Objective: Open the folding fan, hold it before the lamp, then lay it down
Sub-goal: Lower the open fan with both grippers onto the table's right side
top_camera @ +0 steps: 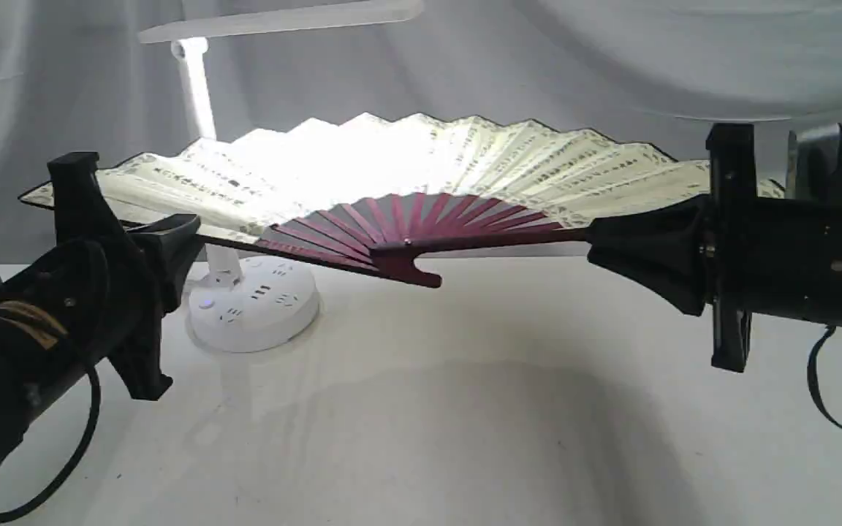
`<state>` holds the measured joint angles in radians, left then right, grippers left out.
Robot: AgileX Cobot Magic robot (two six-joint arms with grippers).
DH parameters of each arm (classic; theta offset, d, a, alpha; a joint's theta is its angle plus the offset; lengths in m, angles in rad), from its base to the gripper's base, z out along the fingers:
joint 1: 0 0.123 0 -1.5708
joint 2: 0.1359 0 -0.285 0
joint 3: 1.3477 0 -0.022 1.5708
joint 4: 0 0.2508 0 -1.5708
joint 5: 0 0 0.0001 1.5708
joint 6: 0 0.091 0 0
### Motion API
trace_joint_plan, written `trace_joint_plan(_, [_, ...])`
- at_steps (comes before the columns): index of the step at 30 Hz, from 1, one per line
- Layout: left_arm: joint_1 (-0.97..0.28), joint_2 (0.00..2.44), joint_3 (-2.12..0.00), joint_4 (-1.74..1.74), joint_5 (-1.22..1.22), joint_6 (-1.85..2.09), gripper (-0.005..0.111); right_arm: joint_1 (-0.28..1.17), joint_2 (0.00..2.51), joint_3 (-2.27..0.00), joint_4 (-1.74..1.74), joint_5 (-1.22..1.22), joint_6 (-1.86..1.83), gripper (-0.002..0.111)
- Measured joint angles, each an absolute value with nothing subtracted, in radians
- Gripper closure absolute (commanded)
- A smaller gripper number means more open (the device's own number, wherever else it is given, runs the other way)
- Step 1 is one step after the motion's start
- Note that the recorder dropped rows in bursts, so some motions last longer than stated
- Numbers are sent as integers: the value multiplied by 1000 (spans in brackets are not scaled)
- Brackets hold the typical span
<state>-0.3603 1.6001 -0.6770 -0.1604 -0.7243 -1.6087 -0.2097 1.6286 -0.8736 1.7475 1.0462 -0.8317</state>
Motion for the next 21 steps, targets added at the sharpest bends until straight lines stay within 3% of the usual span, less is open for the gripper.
trace_joint_plan(21, [-392, 1822, -667, -107, -888, -1666, 107, -245, 1671, -833, 1709, 935, -870, 108])
